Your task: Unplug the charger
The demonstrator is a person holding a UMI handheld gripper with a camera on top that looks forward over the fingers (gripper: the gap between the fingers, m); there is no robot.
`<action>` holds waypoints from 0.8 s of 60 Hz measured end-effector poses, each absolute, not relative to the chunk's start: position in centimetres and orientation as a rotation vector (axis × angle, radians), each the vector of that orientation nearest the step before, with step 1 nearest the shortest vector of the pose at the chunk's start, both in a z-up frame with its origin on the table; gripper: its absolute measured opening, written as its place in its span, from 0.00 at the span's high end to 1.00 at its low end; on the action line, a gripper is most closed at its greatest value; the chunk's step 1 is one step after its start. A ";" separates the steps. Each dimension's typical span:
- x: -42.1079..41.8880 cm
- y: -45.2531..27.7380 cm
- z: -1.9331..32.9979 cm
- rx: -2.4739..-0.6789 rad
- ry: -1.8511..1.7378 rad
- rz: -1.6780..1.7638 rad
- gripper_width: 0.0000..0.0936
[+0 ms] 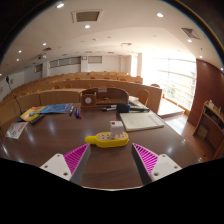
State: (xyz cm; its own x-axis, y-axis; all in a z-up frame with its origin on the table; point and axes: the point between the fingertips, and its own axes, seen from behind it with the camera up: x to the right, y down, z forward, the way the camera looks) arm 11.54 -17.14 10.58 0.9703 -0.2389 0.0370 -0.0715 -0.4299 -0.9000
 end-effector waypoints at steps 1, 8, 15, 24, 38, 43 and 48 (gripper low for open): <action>11.7 -16.0 10.4 -2.008 0.218 -0.190 0.09; 13.8 -9.5 8.7 -1.992 0.203 -0.238 0.09; 15.9 -4.6 6.3 -2.001 0.197 -0.261 0.09; 17.9 -1.6 3.7 -2.025 0.180 -0.224 0.16; 17.5 0.0 3.7 -2.006 0.196 -0.136 0.62; 17.5 -0.3 3.8 -2.004 0.206 -0.169 0.70; 17.4 -0.2 4.0 -1.997 0.207 -0.180 0.72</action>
